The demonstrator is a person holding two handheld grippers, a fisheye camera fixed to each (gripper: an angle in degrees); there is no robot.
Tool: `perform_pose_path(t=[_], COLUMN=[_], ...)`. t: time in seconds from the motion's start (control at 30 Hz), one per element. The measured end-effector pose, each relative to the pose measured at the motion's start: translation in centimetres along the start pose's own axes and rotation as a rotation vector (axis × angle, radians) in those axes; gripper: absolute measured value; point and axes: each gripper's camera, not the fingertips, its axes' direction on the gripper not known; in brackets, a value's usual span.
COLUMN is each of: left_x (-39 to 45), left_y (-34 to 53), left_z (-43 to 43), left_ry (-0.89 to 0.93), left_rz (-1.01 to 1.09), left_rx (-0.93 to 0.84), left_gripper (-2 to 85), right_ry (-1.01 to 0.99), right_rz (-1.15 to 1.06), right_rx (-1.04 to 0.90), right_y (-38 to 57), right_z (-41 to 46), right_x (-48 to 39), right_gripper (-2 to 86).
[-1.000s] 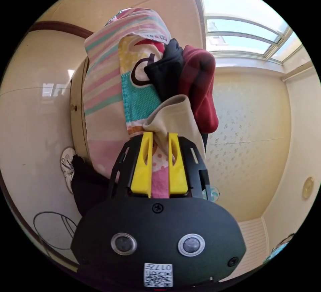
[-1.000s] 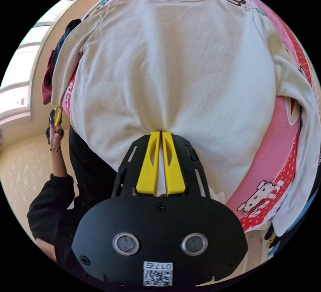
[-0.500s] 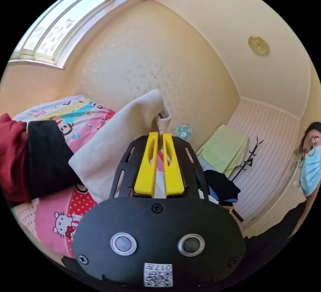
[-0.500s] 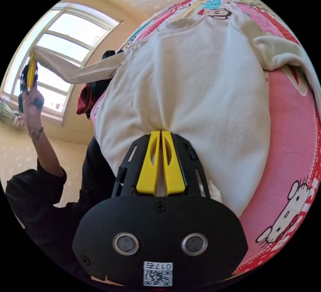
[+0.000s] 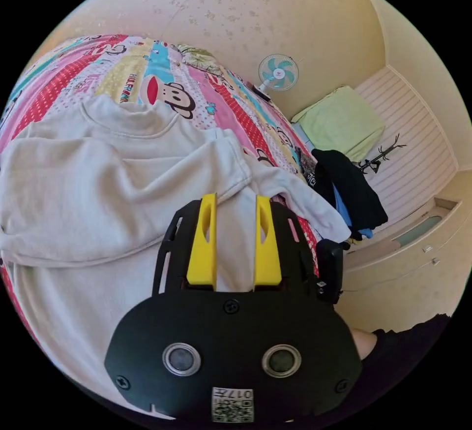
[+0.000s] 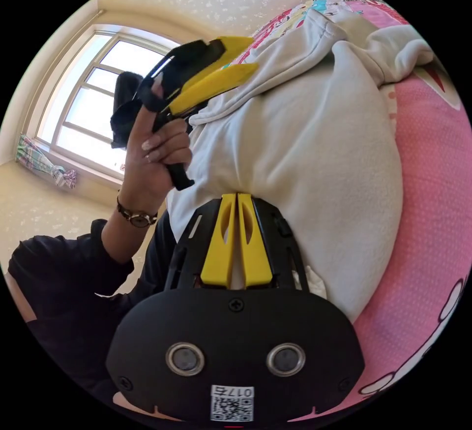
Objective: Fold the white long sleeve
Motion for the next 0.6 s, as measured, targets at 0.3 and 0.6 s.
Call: perform_pose_path(t=[0.3,0.6], left_x=[-5.7,-12.0], left_y=[3.8,6.6], left_z=[-9.5,-6.7], left_ry=[-0.55,-0.513], left_rz=[-0.049,-0.112], left_rx=[0.054,0.071], left_gripper=[11.3,7.6], right_ry=[-0.028,0.095], right_rz=[0.027,0.011], right_rx=[-0.008,0.147], right_y=[-0.3,-8.0], right_z=[-1.6,-9.9], right_x=[-0.1,-6.4], right_gripper=[0.8,6.6])
